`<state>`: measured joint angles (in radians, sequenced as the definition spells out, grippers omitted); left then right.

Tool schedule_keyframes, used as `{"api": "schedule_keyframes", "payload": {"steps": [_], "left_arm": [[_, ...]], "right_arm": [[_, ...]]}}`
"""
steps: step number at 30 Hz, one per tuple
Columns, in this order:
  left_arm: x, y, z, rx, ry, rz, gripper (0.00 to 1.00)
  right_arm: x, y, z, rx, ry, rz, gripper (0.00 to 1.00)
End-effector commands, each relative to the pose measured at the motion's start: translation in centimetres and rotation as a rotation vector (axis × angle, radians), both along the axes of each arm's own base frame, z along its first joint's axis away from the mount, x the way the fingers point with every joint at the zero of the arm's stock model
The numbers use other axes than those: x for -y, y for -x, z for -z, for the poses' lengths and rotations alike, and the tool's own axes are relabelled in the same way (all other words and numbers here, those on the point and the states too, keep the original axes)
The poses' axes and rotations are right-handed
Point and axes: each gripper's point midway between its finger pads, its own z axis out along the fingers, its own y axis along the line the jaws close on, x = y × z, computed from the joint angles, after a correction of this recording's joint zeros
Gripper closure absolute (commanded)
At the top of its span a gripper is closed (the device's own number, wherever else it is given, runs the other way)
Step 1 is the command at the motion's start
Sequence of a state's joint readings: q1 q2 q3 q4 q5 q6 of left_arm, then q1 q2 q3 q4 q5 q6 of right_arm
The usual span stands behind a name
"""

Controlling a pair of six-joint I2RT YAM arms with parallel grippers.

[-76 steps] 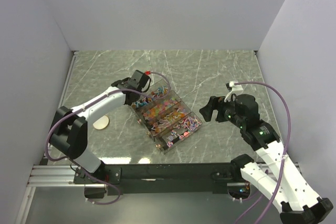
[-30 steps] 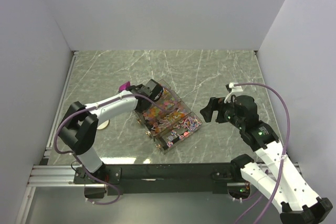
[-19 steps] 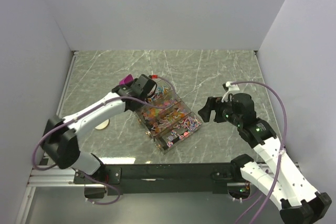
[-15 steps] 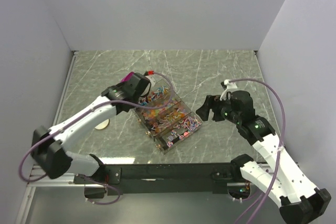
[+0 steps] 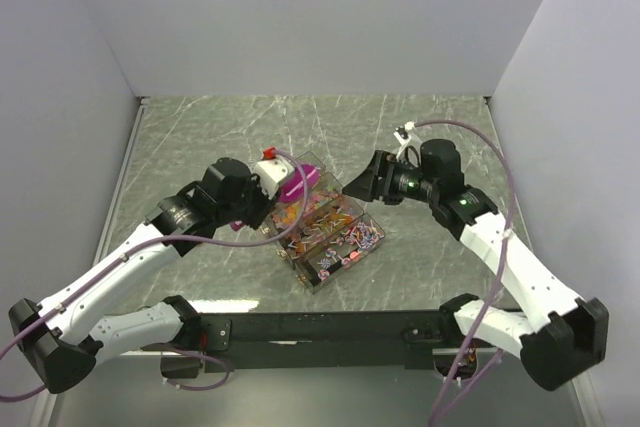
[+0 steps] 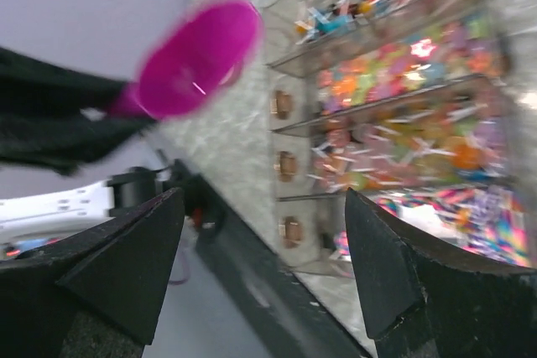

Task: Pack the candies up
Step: Scoop the fake candies from the storage box.

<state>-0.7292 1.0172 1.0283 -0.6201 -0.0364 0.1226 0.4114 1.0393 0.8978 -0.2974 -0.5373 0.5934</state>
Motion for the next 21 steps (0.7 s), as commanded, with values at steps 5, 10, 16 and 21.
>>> {"api": "schedule_keyframes", "payload": {"steps": [5,10,16,21], "left_arm": [[4.3,3.2,-0.5,-0.047,0.216,0.212,0.99],[5.2,3.9,-0.5,-0.051,0.242,0.278,0.99],[6.2,4.8,-0.2,-0.061,0.250,0.361,0.99],[6.4,5.0,-0.1,-0.048,0.244,0.390,0.99]], "right_arm": [[-3.5,-1.0,-2.4,-0.049,-0.146,-0.098,0.20],[-4.5,-1.7,-0.7,-0.106,-0.155,-0.124,0.24],[-5.7,-2.0,0.9,-0.165,-0.163,-0.172,0.36],[-5.8,-1.3,1.9,-0.191,-0.168,-0.210,0.60]]}}
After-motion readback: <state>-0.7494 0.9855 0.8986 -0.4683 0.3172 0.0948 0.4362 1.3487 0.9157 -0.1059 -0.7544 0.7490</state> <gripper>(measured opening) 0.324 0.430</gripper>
